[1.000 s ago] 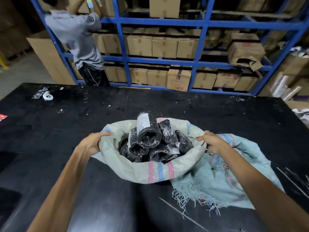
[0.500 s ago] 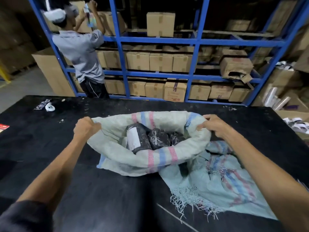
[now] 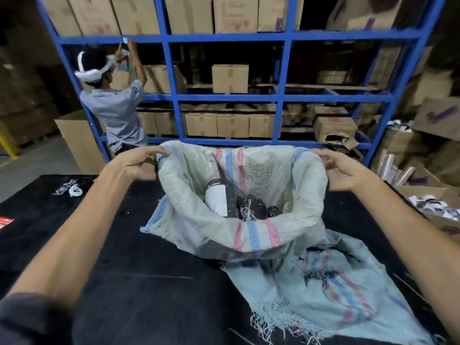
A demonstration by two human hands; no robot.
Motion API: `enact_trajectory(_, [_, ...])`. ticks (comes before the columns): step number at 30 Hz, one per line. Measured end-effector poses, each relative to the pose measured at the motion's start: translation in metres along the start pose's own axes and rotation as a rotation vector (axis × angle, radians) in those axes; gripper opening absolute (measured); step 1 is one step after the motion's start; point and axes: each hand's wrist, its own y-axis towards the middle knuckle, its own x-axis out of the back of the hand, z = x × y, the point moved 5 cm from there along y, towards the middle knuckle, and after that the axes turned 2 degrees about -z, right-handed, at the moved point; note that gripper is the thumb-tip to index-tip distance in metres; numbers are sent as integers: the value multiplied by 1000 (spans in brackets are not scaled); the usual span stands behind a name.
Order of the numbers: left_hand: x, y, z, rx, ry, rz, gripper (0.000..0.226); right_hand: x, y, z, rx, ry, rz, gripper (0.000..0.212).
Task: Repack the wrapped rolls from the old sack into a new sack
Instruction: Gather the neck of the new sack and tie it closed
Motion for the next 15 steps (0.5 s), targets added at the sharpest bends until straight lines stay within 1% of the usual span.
enact_trajectory(1, [-7,-4,-6,-31,18,-19,7,1,-9,8,43,-16,-16,79])
enact_trajectory(2, [-5,2,-9,-65,89,-67,11,3,-11,14,62,-80,-68,78])
enact_trajectory(3, [0,10,-15,-124,217,-142,14,11,-17,21,80,-243,-167,78])
enact_trajectory(4, [10,17,-21,-228,415,-271,19,21,-20,28,98,-466,-312,73])
enact_trajectory(6, [26,29,-34,-484,927,-550,30,45,-32,50,192,-1002,-714,44])
enact_trajectory(7, [29,33,-36,-582,1127,-634,29,52,-40,59,246,-1205,-909,39])
enact_trajectory(8, [28,34,-35,-646,1265,-677,24,55,-46,62,271,-1318,-1026,39])
enact_trajectory(9, [24,34,-33,-641,1393,-689,15,52,-52,62,271,-1349,-1064,39])
enact_trajectory(10, [19,36,-28,-545,1471,-644,15,49,-51,58,228,-1375,-1031,39])
enact_trajectory(11, [13,40,-22,-384,1481,-527,22,47,-50,51,162,-1352,-932,39])
enact_trajectory(13, [7,45,-5,-16,1267,-255,27,44,-43,36,-74,-1230,-639,42])
enact_trajectory(14, [5,44,0,99,1119,-190,29,45,-42,29,-173,-1069,-524,41])
enact_trajectory(15, [4,48,3,157,972,-137,36,43,-47,23,-204,-825,-431,40])
